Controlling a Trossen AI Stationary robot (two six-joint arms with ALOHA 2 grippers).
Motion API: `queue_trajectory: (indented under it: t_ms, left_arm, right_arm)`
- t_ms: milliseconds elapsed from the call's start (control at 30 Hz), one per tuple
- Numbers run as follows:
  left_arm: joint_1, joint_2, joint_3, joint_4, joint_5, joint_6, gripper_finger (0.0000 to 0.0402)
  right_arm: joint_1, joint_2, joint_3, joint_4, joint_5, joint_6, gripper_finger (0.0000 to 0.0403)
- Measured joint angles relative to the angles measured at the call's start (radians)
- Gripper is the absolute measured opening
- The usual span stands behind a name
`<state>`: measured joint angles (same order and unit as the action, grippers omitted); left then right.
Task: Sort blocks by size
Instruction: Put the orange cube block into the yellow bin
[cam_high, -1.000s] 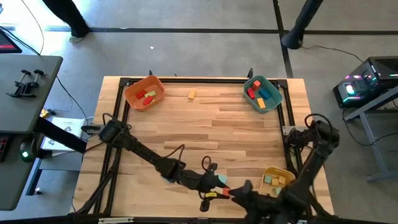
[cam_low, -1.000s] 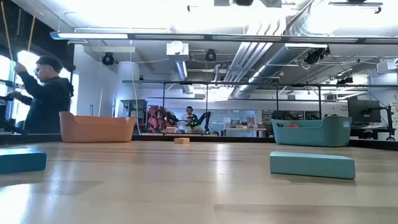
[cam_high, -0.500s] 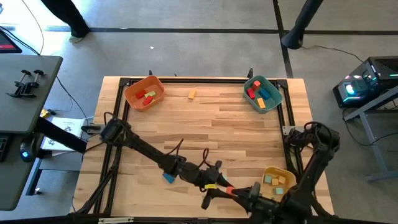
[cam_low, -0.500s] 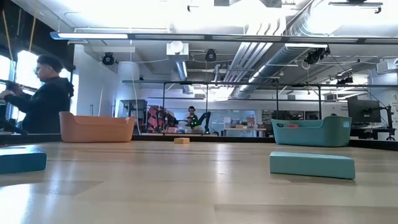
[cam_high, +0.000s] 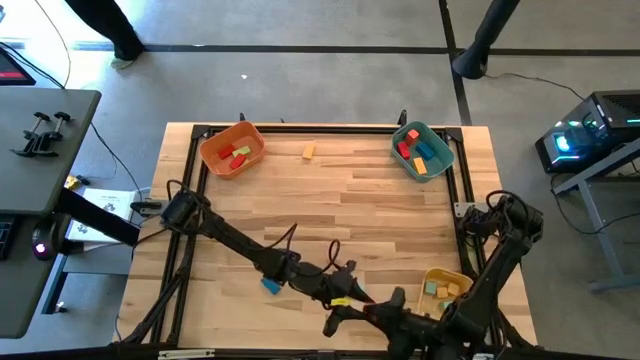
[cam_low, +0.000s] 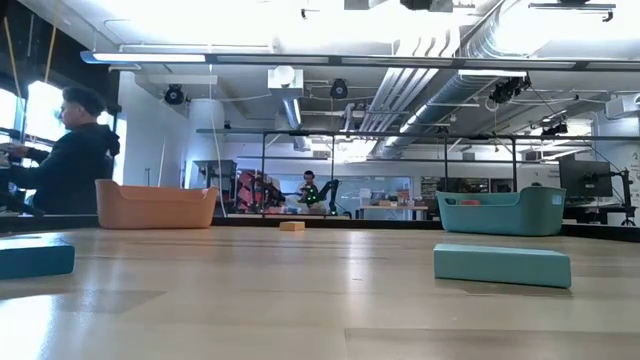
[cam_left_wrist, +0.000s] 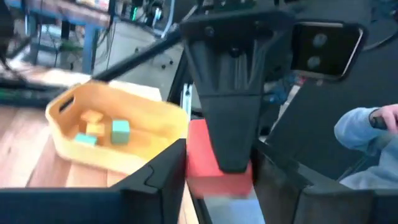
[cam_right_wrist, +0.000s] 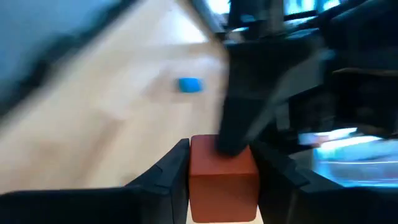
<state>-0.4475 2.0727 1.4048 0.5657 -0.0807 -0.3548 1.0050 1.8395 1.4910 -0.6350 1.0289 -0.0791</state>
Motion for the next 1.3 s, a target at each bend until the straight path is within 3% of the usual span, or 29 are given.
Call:
queue_trajectory:
  t_ms: [267,433,567,900,1167,1300]
  left_arm:
    - [0.018,0.000,-0.001,-0.128,-0.047,0.016,0.0192]
    - [0.016,0.000,-0.001,-0.182,-0.149,0.018,0.0194]
    - [0.016,0.000,-0.001,-0.183,-0.169,0.027,0.0194]
    - [-0.014,0.000,-0.001,-0.180,-0.268,0.045,0.0195]
    - [-0.047,0.000,-0.001,-0.178,-0.385,0.078,0.0195]
    - [-0.052,0.000,-0.001,-0.175,-0.393,0.079,0.0195]
  right_arm:
    - [0.069,-0.049,0.001,-0.239,-0.423,0.600,0.0128]
    - [0.135,-0.053,0.001,-0.562,-0.714,1.156,0.0128]
    - [0.182,-0.053,0.000,-0.742,-0.773,1.444,0.0128]
    - [0.177,-0.053,-0.015,-0.693,-0.762,1.459,0.0128]
    - [0.130,-0.051,-0.220,-0.494,-0.925,1.339,0.0129]
    - [0.098,-0.051,-0.284,-0.445,-0.921,1.336,0.0168]
